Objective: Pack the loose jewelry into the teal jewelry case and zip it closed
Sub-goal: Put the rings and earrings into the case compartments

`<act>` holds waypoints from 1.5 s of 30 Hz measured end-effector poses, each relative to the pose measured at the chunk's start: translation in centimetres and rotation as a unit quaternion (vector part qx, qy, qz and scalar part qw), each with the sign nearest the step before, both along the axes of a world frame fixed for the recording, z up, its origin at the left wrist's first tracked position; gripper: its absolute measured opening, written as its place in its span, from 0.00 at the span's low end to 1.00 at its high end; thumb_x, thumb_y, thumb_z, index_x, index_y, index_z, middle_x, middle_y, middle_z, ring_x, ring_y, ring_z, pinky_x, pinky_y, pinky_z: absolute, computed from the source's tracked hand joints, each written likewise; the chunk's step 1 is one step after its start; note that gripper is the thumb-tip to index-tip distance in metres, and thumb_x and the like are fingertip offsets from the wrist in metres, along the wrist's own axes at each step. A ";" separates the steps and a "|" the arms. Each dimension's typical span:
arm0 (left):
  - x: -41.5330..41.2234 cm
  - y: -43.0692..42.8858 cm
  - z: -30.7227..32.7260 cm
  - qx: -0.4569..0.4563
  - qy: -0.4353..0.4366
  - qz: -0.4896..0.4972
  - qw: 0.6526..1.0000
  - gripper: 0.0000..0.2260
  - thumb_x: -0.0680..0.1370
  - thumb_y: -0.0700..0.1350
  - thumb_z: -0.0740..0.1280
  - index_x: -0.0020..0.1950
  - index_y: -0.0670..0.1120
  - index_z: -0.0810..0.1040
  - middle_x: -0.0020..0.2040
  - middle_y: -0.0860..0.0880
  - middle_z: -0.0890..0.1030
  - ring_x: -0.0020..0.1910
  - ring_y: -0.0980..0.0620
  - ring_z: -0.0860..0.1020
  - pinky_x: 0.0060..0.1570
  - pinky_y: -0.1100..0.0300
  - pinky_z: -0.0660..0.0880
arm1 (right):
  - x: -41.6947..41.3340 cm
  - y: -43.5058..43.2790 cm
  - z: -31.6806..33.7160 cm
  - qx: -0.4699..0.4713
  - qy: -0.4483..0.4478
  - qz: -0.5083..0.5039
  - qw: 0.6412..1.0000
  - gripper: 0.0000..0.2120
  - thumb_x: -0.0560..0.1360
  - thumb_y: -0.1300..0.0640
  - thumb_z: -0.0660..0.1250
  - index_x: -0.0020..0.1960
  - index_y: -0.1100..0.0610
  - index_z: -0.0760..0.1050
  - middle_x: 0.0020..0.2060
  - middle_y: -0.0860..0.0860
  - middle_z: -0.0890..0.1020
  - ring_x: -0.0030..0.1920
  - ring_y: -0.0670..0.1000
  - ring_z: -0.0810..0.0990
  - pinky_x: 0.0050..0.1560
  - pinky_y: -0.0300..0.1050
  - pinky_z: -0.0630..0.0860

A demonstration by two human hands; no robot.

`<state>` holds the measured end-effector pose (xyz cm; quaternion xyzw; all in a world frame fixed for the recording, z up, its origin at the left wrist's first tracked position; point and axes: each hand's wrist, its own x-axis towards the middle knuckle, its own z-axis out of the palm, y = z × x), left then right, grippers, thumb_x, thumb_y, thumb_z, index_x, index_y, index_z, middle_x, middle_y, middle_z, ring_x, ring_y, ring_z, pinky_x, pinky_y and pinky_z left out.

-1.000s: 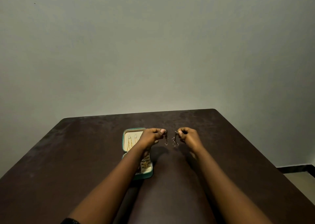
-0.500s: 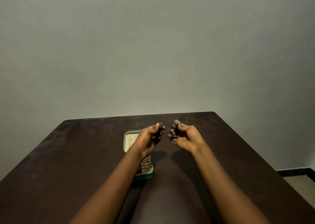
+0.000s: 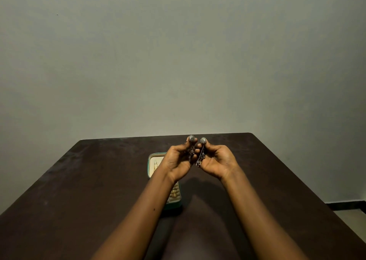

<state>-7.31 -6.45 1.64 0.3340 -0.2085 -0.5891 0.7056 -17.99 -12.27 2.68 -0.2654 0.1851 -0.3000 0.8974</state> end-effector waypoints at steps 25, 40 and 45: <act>-0.4 1.9 2.8 -0.061 0.141 0.000 0.988 0.08 0.68 0.40 0.64 0.33 0.42 0.82 0.41 0.44 0.82 0.37 0.52 0.80 0.59 0.61 0.71 | 0.3 2.1 2.7 -0.069 -0.071 -0.027 0.995 0.06 0.67 0.66 0.59 0.42 0.63 0.74 0.33 0.53 0.80 0.34 0.50 0.79 0.36 0.42 0.78; -0.6 4.1 5.5 -0.183 0.022 -0.036 0.982 0.14 0.65 0.42 0.72 0.50 0.40 0.84 0.53 0.46 0.83 0.47 0.54 0.82 0.55 0.63 0.72 | -0.6 3.7 5.9 -0.225 -0.106 -0.032 0.968 0.06 0.64 0.65 0.68 0.31 0.60 0.81 0.28 0.51 0.82 0.29 0.45 0.81 0.30 0.35 0.76; -1.0 3.5 4.9 -0.218 0.061 -0.045 0.973 0.22 0.54 0.42 0.83 0.46 0.41 0.85 0.44 0.46 0.84 0.39 0.54 0.82 0.34 0.69 0.74 | 0.1 4.0 5.5 -0.144 -0.114 -0.018 0.983 0.07 0.52 0.63 0.74 0.30 0.60 0.82 0.29 0.52 0.81 0.30 0.48 0.79 0.33 0.40 0.69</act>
